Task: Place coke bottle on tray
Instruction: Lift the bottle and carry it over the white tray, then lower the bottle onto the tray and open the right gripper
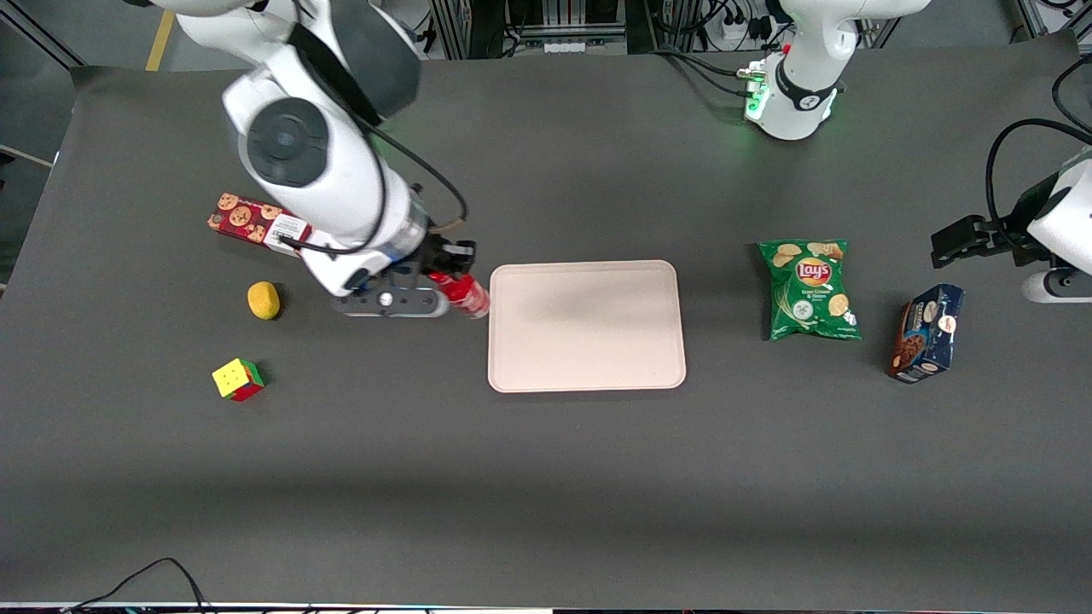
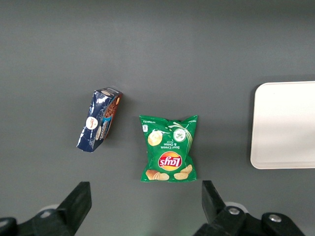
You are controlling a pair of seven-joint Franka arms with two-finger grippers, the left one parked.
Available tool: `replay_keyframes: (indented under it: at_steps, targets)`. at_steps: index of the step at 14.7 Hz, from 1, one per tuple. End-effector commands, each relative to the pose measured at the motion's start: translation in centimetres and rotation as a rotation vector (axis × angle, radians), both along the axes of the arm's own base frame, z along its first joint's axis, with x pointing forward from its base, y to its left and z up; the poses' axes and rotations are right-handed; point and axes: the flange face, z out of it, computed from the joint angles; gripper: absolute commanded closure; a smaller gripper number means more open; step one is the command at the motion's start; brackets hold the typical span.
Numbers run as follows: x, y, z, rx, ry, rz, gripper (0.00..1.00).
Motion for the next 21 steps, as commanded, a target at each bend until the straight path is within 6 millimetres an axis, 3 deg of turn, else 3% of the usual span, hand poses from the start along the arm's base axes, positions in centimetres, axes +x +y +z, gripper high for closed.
replay_keyframes:
  at_steps: [1,6,11,18,19,21]
  targets:
    - [0.0,4.6,-2.8,-0.03,-0.018,-0.045,1.0]
    - [1.1,7.2,-10.7,-0.101,-0.055,-0.098,1.0]
    - [0.5,8.3,-15.8,-0.083,-0.088,-0.108,1.0]
    - [0.4,8.1,-16.9,-0.079,-0.09,-0.11,1.0]
    - [0.3,8.0,-17.2,-0.083,-0.086,-0.108,0.95]
    - [0.2,8.0,-17.3,-0.084,-0.085,-0.109,0.66]
